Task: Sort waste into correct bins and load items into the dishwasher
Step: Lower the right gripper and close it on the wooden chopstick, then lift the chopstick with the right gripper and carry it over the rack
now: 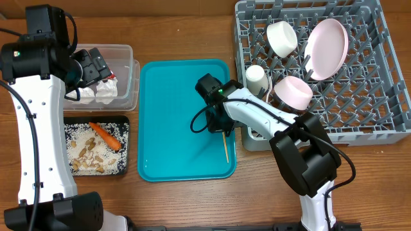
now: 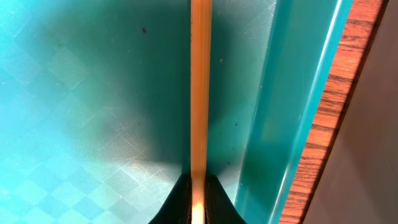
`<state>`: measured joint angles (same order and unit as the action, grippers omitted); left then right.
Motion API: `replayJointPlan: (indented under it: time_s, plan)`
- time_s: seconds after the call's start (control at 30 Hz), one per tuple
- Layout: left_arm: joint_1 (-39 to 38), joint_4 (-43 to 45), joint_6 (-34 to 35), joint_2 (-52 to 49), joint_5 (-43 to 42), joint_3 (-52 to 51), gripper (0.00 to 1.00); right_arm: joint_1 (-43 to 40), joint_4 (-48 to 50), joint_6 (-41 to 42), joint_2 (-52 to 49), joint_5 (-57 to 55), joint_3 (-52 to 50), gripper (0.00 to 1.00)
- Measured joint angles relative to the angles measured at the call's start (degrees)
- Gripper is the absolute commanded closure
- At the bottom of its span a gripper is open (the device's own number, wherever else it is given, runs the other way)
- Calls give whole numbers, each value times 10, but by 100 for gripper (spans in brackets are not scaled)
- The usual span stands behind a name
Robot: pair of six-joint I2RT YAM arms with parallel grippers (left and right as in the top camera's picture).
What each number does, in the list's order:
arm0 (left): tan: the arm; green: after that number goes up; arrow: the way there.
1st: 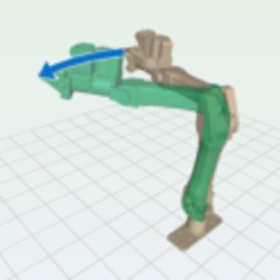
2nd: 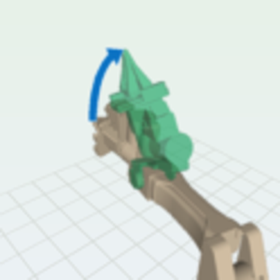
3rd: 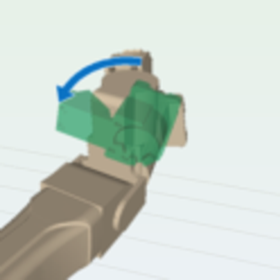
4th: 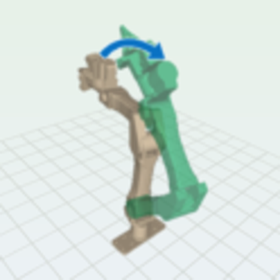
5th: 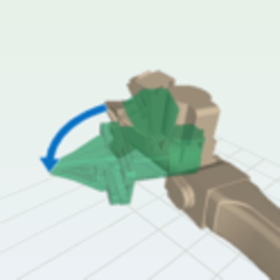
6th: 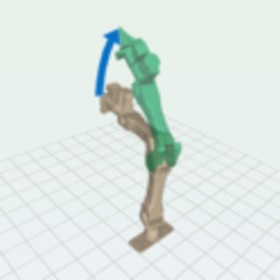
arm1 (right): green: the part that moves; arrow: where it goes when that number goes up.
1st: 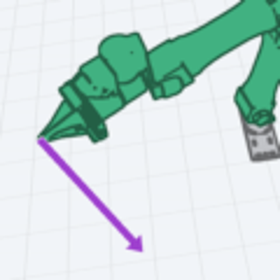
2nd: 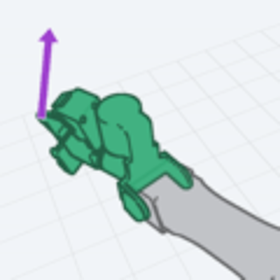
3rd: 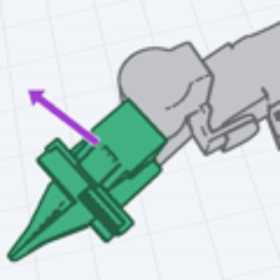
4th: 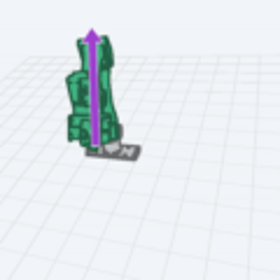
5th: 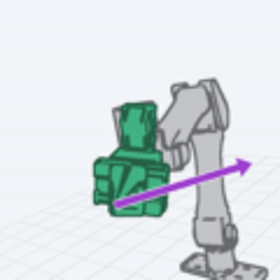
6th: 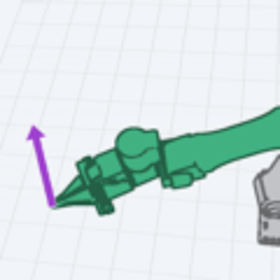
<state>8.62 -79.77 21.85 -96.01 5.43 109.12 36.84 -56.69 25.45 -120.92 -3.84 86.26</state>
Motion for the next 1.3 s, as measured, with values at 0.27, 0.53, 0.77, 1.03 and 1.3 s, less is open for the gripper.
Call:
replayJointPlan:
  time_s: [0.27, 0.53, 0.77, 1.03, 1.3]
  plan:
    - [0, 0, 0, 0, 0, 0, 0, 0, -44, 0, -7, -1, 25, 96]
    - [0, 0, 0, 0, 0, 0, 0, -1, -121, -5, -9, -1, 167, 96]
    - [0, 0, 0, 0, 0, 0, 0, -10, -214, -26, -9, -30, 275, 96]
    - [0, 0, 0, 0, 0, 0, 0, -92, -255, -32, -7, -82, 294, 96]
    - [0, 0, 0, 0, 0, 0, 0, -177, -264, -64, -7, -96, 294, 96]
